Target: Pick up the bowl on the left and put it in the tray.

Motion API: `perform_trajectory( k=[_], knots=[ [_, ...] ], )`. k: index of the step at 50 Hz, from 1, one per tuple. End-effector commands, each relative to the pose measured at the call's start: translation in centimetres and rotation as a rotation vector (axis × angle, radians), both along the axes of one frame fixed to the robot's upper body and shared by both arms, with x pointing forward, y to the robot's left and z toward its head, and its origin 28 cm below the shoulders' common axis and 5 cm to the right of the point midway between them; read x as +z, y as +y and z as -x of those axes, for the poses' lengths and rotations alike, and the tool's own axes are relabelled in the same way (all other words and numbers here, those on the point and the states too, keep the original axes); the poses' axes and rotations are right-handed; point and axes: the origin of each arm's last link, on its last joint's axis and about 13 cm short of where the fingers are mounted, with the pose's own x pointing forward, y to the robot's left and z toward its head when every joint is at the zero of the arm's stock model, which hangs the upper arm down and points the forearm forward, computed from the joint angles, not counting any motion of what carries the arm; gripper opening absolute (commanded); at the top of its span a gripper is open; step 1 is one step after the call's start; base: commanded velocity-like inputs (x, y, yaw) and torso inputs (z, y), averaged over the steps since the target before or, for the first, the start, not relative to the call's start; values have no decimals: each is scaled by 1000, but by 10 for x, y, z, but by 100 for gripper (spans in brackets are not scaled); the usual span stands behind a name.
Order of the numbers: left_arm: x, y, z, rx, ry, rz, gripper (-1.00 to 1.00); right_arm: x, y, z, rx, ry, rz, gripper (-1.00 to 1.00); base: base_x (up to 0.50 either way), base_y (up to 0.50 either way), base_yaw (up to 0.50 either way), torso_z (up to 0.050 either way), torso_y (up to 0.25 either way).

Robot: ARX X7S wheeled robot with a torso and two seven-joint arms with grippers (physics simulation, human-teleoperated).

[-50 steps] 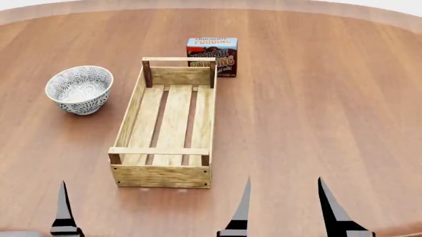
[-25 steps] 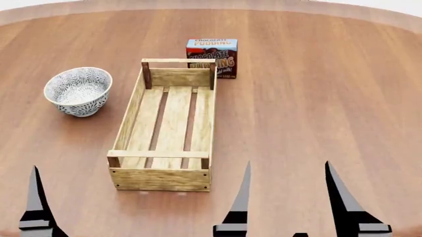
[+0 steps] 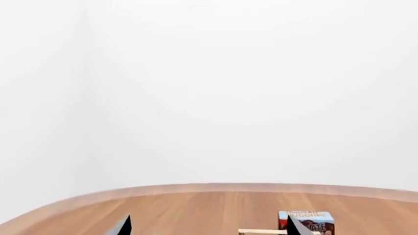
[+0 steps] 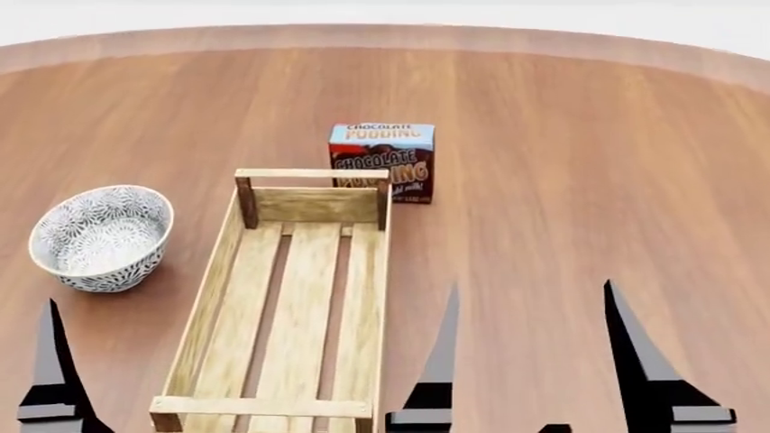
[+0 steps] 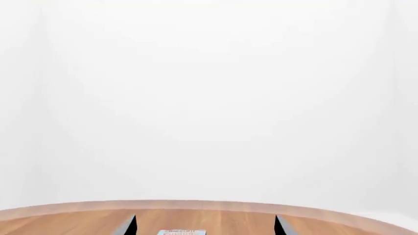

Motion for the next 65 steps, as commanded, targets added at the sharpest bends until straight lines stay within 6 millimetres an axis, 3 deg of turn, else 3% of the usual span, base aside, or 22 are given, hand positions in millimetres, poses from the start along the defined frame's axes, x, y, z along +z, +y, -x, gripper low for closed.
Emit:
perform_trajectory(
  k=[1,23,52,65],
  knots=[
    [6,0,2,-74,-40,29,100,8,-3,4,-15,-42,-14,100,500,0,0,0,0],
    [7,1,2,-74,-38,37,100,6,-2,2,-25,-37,6,100,102,13,0,0,0],
    [6,1,3,-76,-32,41,100,7,-2,4,-23,-39,9,100,0,500,0,0,1],
    [5,0,2,-82,-17,46,100,7,-4,4,-27,-52,-30,100,74,12,0,0,0]
  ],
)
